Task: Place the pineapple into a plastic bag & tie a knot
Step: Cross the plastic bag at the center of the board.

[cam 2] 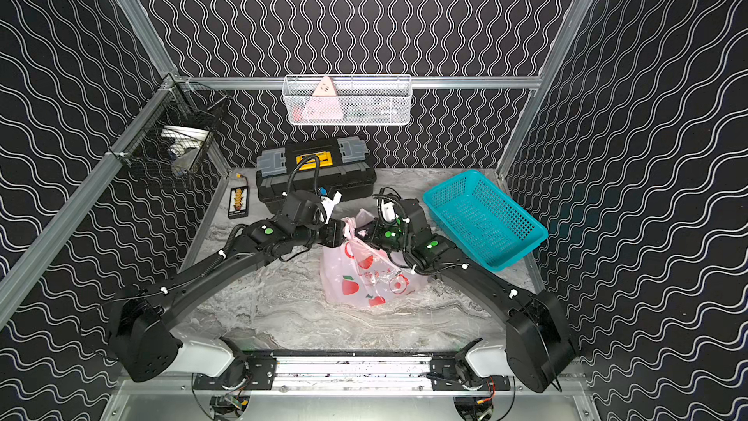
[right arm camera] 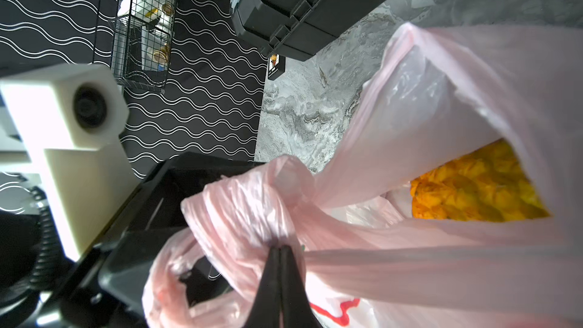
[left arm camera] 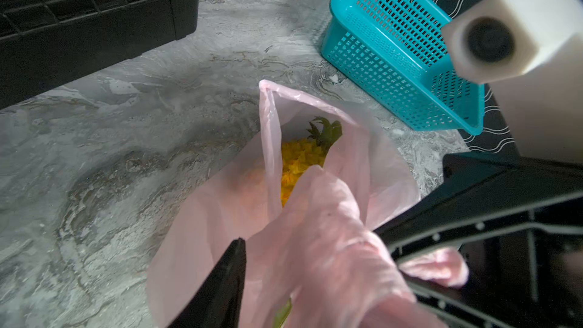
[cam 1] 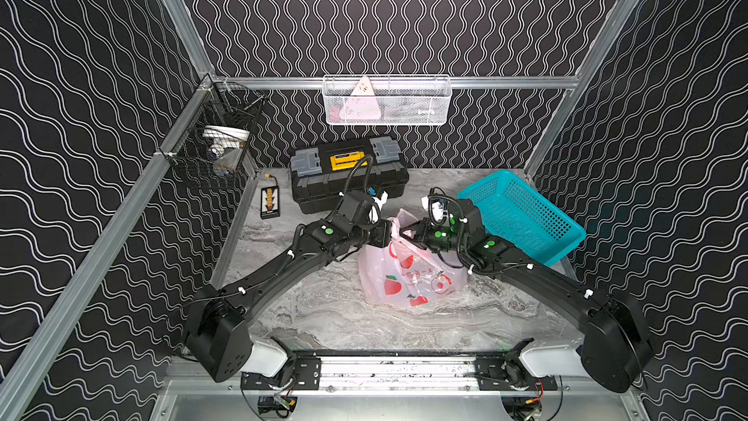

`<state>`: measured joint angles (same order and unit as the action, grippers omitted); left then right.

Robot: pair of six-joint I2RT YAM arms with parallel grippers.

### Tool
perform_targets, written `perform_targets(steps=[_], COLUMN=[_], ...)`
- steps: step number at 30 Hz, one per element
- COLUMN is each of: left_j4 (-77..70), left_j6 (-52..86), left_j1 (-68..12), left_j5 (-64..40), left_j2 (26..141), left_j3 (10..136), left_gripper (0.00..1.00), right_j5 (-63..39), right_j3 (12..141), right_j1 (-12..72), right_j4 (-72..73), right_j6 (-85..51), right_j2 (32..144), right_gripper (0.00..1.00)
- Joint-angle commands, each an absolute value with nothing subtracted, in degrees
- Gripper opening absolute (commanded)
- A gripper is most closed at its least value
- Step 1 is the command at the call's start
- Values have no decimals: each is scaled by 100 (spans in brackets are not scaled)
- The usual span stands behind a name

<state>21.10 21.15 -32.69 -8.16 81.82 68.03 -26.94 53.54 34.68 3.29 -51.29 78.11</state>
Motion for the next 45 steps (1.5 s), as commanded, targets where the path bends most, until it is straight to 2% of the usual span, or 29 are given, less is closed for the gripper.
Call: perform_targets(steps=[1, 5, 10, 16, 24, 29, 36, 41, 45], left_j4=[2450, 2682, 2959, 3293, 3491, 3140, 2146, 1852, 1816], left_j6=[1990, 1811, 1400, 895, 494, 805, 1753, 2043, 2130], left_j1=[-3193, -3099, -3083, -3078, -3083, -3060, -2883, -2877, -2791], left_j5=[-648, -787, -1537, -2103, -2654, -2754, -2950, -3127, -3037], left_j2=[8207, 8217, 8401, 8479, 8672, 8686, 8639, 8743, 8798], left_j3=[6959, 7081, 7224, 7317, 7391, 7322, 7076, 7119, 7107], left_gripper=[48, 49, 49, 57, 60, 53, 36, 17, 7], right_j5=[-2690, -2667, -2725, -2681, -2708, -2674, -2496, -2218, -1913], right_j3=[5317, 5335, 5344, 5379, 5427, 5458, 5513, 5552, 5735], right_j1=[3456, 3452, 3445, 3445, 3437, 3433, 3434, 3437, 3445], right_j4=[392, 275, 308, 288, 318, 242, -90, -382, -854], right_j6=[-5147, -5081, -5089, -5106, -5125, -5081, -4906, -4787, -4529], right_j2=[7732, 7708, 7722, 7770, 7880, 7875, 7754, 7644, 7489], right_gripper=[0, 0, 0, 0, 0, 0, 0, 0, 0])
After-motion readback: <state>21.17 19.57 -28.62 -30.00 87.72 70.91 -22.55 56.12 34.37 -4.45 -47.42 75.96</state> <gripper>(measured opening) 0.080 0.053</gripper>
